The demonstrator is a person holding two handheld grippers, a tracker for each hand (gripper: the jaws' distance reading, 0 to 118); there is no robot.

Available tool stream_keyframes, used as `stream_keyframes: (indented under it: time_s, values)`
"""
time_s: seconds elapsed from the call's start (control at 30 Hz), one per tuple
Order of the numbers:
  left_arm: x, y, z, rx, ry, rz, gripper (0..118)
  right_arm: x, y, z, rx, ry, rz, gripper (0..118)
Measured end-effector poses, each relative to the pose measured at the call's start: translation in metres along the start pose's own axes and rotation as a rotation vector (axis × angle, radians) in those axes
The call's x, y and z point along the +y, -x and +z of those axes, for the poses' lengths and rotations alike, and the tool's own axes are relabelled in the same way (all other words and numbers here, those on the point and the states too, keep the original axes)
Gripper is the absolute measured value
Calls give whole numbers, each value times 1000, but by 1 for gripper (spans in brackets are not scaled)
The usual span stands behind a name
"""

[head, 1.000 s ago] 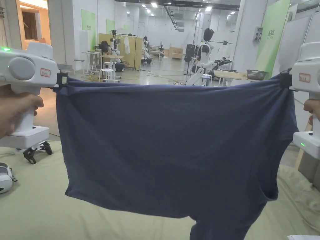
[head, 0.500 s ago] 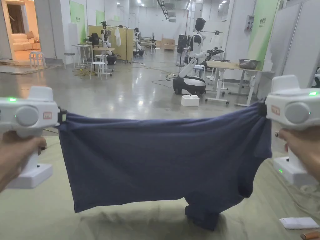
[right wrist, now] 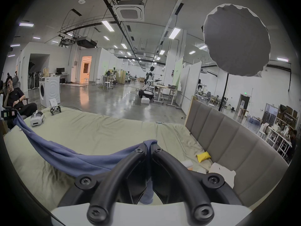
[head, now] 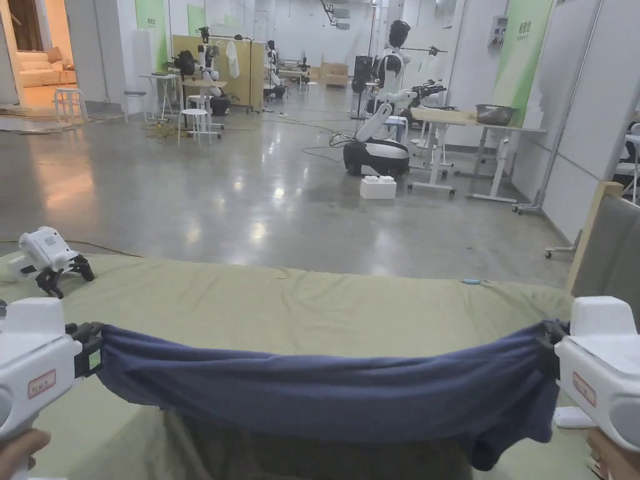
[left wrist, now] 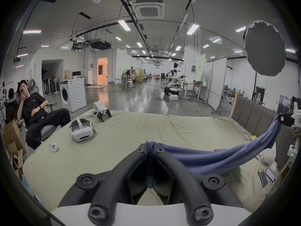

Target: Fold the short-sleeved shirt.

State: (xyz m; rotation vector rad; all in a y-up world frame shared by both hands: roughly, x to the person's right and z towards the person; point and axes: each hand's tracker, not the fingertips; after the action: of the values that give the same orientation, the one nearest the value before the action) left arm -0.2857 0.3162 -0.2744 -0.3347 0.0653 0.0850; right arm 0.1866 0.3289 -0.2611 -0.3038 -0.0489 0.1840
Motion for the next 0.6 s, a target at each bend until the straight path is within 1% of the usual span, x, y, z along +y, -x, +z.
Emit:
stream_keyframes:
  time_s: [0.07,0.2,0.33,0.37,0.5,0.6]
  values:
    - [-13,2,19,-6,9,1,1,-15,0,17,2,22,-11,1]
    - [-45,7,54,-8,33,38,1,-47,4,55,-3,68,10,1]
    - [-85,9,70,6,117,20,1,-82,8,78,-2,141,10,1]
    - [-94,8,72,13,142,20,1,-91,10,83,-4,168,19,1]
    - [-140,6,62,27,276,-1,1,-132,17,86,17,267,6,1]
    - [-185,11,37,29,414,-15,1,-165,23,75,57,367,-2,1]
